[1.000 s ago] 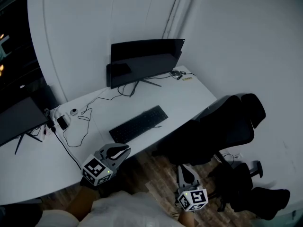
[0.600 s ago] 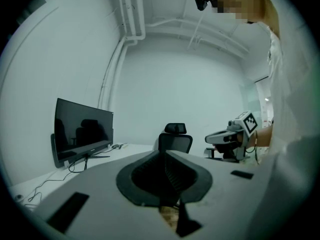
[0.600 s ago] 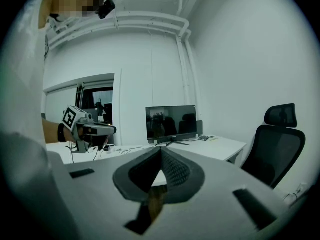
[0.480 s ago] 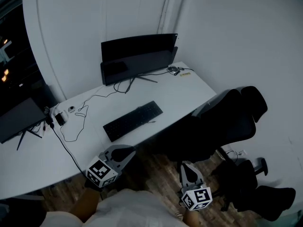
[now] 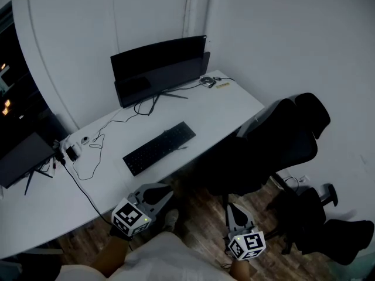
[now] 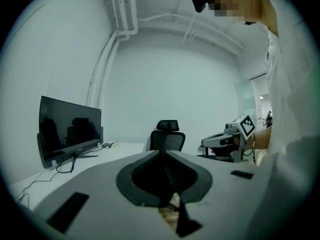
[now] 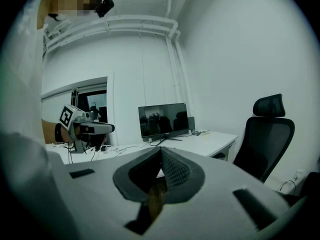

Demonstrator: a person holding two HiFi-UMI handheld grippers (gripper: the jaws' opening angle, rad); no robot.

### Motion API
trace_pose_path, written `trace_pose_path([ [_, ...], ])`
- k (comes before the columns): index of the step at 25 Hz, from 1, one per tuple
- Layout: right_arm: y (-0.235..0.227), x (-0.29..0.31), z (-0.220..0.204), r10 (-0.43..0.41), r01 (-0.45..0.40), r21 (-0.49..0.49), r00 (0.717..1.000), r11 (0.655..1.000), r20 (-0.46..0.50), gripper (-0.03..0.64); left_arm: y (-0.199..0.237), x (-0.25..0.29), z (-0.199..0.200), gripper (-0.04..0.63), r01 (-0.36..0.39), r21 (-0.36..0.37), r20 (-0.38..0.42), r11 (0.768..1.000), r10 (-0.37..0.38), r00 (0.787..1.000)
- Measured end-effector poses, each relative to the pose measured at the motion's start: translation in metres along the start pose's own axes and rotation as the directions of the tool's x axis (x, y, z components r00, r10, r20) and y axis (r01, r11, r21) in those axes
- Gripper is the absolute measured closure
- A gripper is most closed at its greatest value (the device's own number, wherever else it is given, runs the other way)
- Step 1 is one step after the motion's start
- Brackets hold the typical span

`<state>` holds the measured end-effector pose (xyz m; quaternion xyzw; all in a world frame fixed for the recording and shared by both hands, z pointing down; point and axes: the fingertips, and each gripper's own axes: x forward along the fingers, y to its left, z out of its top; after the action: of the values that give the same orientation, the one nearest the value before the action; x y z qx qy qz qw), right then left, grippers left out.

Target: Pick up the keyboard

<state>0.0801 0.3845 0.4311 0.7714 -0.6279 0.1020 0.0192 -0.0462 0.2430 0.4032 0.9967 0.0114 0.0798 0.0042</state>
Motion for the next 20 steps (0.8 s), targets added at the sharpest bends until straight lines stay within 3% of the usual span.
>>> trace_pose_path([
  [11,-0.042,0.037,0.008,-0.041,0.041,0.018,0.999,0.999,-0.004,0.614,0.047,0.046,0.007,0.565,0.002,-0.009,0.023,1.0,-0.002,1.0],
  [20,-0.065,0.143,0.024,0.012,-0.013,-0.017,0.999,1.0,-0.043,0.614,0.145,0.09,0.002,0.565,-0.025,-0.057,0.036,0.998,0.027,0.999],
])
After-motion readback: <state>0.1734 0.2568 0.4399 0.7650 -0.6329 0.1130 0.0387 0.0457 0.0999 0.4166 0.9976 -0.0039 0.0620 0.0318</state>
